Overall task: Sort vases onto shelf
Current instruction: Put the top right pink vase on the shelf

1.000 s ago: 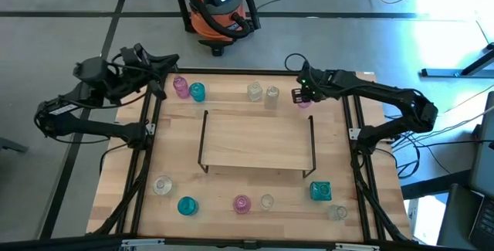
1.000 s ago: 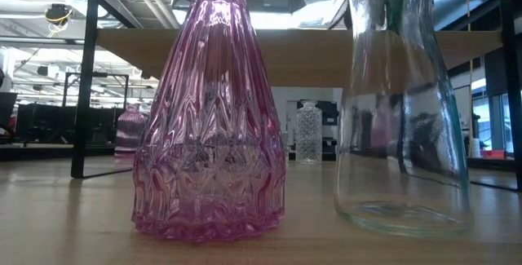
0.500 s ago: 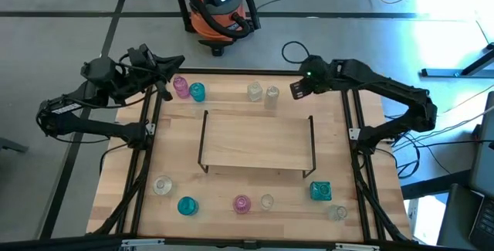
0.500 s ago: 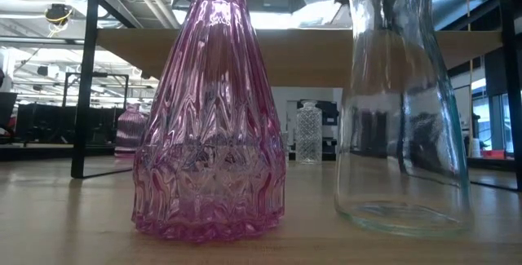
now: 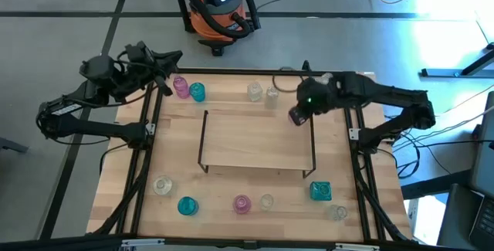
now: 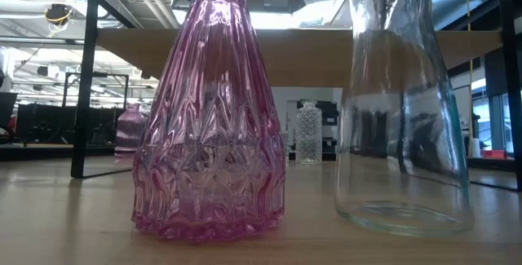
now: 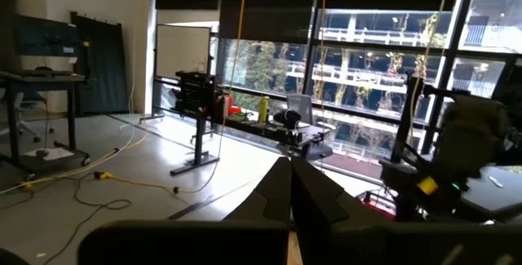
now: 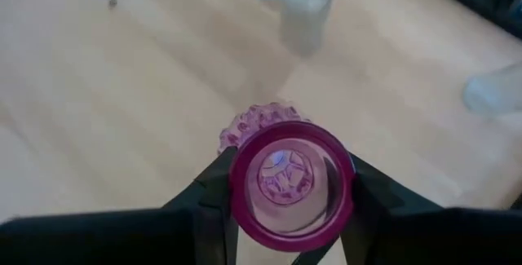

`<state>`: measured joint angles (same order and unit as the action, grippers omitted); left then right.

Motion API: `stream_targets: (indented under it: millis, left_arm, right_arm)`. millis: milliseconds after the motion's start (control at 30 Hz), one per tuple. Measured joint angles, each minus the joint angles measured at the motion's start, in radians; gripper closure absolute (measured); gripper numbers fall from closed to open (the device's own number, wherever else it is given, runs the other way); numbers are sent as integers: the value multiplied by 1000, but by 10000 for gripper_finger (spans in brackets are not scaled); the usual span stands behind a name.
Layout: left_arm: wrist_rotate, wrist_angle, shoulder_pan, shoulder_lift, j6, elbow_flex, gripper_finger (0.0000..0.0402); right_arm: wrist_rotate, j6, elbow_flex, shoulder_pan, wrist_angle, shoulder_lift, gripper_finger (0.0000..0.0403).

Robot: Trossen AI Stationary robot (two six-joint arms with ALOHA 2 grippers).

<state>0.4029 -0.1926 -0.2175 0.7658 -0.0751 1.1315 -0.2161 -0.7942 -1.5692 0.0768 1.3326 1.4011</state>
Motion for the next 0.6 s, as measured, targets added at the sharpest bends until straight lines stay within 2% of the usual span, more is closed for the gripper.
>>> stream_targets:
  millis: [300, 600]
  left_arm:
    - [-1, 17, -34, 0, 0, 0, 401]
    - [-2, 21, -45, 0, 0, 0, 401]
  right_arm:
    - [-14, -73, 0, -94, 60, 23, 279]
    - [-3, -62, 0, -92, 75, 59, 261]
